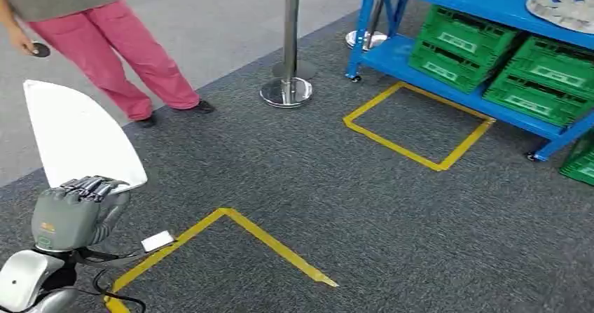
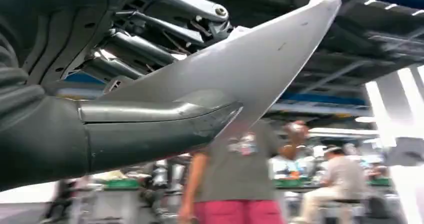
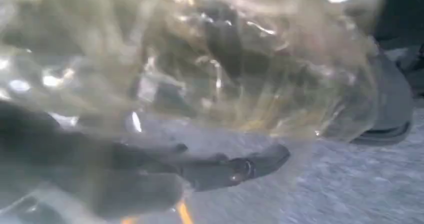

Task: Take the parts from the cabinet and place them on the table.

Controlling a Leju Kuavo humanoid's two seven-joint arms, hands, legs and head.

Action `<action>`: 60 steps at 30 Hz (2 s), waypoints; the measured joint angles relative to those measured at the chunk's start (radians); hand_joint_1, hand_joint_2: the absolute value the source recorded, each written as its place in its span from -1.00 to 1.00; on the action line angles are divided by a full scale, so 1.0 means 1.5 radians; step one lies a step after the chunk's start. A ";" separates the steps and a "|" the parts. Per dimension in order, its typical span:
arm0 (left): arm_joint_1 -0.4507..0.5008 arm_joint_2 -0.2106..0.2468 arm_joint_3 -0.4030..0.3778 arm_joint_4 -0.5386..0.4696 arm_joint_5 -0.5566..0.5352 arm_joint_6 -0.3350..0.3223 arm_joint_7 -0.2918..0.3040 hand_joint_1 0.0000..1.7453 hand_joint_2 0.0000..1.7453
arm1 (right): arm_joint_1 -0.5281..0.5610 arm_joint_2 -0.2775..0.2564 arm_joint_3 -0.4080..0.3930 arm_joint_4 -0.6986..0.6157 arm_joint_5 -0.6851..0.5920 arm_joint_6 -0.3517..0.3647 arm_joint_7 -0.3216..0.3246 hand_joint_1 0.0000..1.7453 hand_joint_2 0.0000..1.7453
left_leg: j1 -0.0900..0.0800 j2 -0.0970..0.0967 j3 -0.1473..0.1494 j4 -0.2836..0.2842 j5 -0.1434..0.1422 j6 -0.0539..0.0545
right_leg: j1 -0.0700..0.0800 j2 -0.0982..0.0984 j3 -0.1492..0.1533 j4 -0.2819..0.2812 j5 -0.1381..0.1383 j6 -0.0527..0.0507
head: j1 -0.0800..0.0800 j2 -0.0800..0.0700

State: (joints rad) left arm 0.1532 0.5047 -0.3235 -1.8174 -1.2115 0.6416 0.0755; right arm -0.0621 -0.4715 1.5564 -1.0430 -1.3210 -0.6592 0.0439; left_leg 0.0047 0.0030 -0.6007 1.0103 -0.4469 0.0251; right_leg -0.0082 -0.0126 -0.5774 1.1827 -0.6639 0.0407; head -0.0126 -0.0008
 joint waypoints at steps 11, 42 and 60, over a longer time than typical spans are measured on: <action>0.008 -0.005 -0.002 0.000 0.008 -0.004 0.002 0.88 1.00 | 0.003 0.000 0.000 0.001 -0.004 0.001 -0.001 -1.00 -1.00 | 0.000 -0.100 -0.009 0.001 0.010 -0.015 | 0.007 0.046 0.026 -0.121 0.100 -0.028 | 0.000 0.000; 0.025 -0.008 -0.006 -0.001 0.038 -0.005 0.003 0.88 1.00 | 0.001 0.006 0.001 0.010 -0.003 0.009 0.007 -1.00 -1.00 | 0.002 -0.108 -0.002 -0.002 0.006 -0.019 | 0.001 0.042 0.026 -0.121 0.103 -0.022 | -0.004 0.000; 0.021 -0.010 0.002 -0.003 0.051 -0.008 0.005 0.88 1.00 | -0.001 0.009 0.000 0.012 -0.006 0.007 0.007 -1.00 -1.00 | -0.003 0.007 0.018 -0.006 -0.012 0.000 | 0.003 -0.021 0.018 -0.069 0.047 -0.008 | -0.006 0.000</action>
State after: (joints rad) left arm 0.1853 0.4891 -0.3201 -1.8212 -1.1349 0.6295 0.0832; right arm -0.0632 -0.4574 1.5564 -1.0243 -1.3298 -0.6493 0.0546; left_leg 0.0003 0.0132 -0.5743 1.0017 -0.4649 0.0249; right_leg -0.0035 -0.0446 -0.5503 1.0792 -0.5933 0.0288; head -0.0217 -0.0008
